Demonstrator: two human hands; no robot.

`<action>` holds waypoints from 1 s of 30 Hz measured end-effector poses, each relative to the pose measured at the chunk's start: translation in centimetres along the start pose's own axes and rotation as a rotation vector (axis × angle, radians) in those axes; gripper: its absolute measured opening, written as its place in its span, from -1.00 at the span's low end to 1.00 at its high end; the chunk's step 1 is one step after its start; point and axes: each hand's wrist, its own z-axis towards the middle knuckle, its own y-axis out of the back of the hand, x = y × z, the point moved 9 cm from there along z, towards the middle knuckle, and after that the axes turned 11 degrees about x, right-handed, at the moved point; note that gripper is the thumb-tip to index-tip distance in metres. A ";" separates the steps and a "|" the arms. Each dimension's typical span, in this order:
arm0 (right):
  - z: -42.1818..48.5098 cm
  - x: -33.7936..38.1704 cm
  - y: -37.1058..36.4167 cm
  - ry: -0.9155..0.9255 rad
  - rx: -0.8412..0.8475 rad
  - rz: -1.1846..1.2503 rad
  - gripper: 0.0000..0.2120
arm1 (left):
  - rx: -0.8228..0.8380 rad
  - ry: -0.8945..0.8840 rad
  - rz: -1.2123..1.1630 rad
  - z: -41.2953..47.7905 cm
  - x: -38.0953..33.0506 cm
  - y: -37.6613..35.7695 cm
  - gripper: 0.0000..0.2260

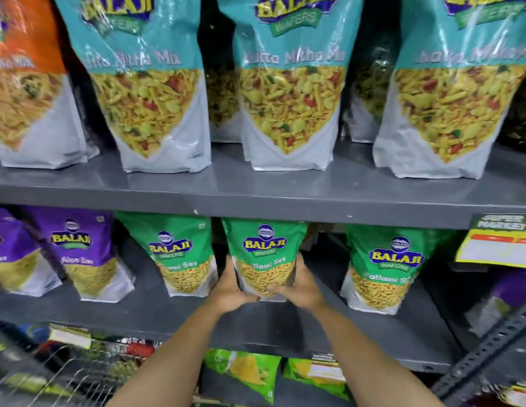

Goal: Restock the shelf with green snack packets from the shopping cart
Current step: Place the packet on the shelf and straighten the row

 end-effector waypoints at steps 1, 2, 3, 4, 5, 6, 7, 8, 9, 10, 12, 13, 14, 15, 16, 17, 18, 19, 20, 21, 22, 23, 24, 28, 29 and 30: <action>0.2 0.2 -0.4 0.019 0.013 0.013 -0.13 | 0.036 0.031 0.022 0.4 0.3 -0.2 0.18; 0.3 0.3 -0.7 0.039 0.010 0.049 -0.18 | 0.057 0.038 0.041 0.8 0.5 -0.3 0.14; 0.2 0.4 -0.9 0.044 0.002 0.087 -0.22 | 0.070 0.046 0.055 1.2 0.8 -0.4 0.09; 0.2 0.1 -1.1 0.039 -0.001 0.123 -0.23 | 0.079 0.050 0.064 1.5 1.1 -0.5 0.06; 0.1 0.0 -1.3 0.025 0.001 0.146 -0.24 | 0.084 0.053 0.074 1.7 1.4 -0.6 0.03; 0.0 -0.3 -1.4 0.001 -0.005 0.164 -0.24 | 0.081 0.049 0.085 1.8 1.6 -0.7 0.01; -0.2 -0.3 -1.5 -0.025 -0.003 0.170 -0.23 | 0.070 0.048 0.097 1.7 1.7 -0.7 0.00; -0.3 -0.6 -1.5 -0.054 -0.010 0.170 -0.22 | 0.051 0.043 0.111 1.7 1.9 -0.6 -0.02; -0.6 -0.8 -1.4 -0.082 -0.018 0.163 -0.21 | 0.037 0.042 0.121 1.7 2.1 -0.5 -0.03; -0.9 -0.9 -1.4 -0.096 -0.025 0.154 -0.20 | 0.031 0.039 0.122 1.7 2.2 -0.5 -0.04; -1.4 -1.2 -1.3 -0.121 -0.027 0.121 -0.16 | 0.031 0.025 0.108 1.6 2.2 -0.9 -0.07; -1.6 -1.4 -1.0 -0.140 -0.033 0.089 -0.12 | 0.032 0.006 0.092 1.4 1.9 -1.1 -0.09; -1.9 -1.6 -0.8 -0.153 -0.039 0.071 -0.11 | 0.031 -0.017 0.077 1.2 1.6 -1.3 -0.11; -2.3 -1.4 -0.6 -0.157 -0.046 0.055 -0.13 | 0.032 -0.038 0.066 1.1 1.3 -1.6 -0.12; -2.5 -1.4 -0.4 -0.157 -0.051 0.046 -0.16 | 0.032 -0.049 0.061 1.0 1.1 -1.8 -0.13; -2.8 -1.3 -0.2 -0.159 -0.052 0.043 -0.18 | 0.033 -0.055 0.061 0.9 1.0 -2.1 -0.14; -2.9 -1.3 -0.1 -0.152 -0.051 0.045 -0.18 | 0.030 -0.052 0.067 0.7 0.9 -2.2 -0.16; -3.1 -1.3 0.0 -0.153 -0.046 0.044 -0.18 | 0.027 -0.047 0.071 0.7 0.9 -2.4 -0.18; -3.1 -1.4 0.1 -0.148 -0.039 0.047 -0.16 | 0.028 -0.042 0.074 0.6 0.8 -2.5 -0.19; -3.1 -1.6 0.2 -0.150 -0.032 0.048 -0.14 | 0.027 -0.043 0.080 0.6 0.7 -2.6 -0.20; -3.0 -1.7 0.3 -0.152 -0.028 0.052 -0.12 | 0.026 -0.045 0.090 0.6 0.5 -2.7 -0.20; -2.9 -1.7 0.5 -0.158 -0.023 0.046 -0.10 | 0.025 -0.049 0.103 0.6 0.3 -2.7 -0.21; -2.7 -1.8 0.7 -0.162 -0.022 0.041 -0.08 | 0.026 -0.047 0.112 0.7 0.1 -2.7 -0.22; -2.8 -1.8 0.9 -0.173 -0.022 0.041 -0.16 | 0.008 -0.049 0.118 0.7 0.0 -2.8 -0.27; -3.1 -1.4 0.8 -0.161 -0.025 0.039 -0.16 | -0.008 -0.057 0.123 0.6 -0.1 -2.8 -0.26; -3.3 -1.2 0.7 -0.135 -0.034 0.056 -0.11 | -0.033 -0.065 0.119 0.4 -0.1 -2.7 -0.22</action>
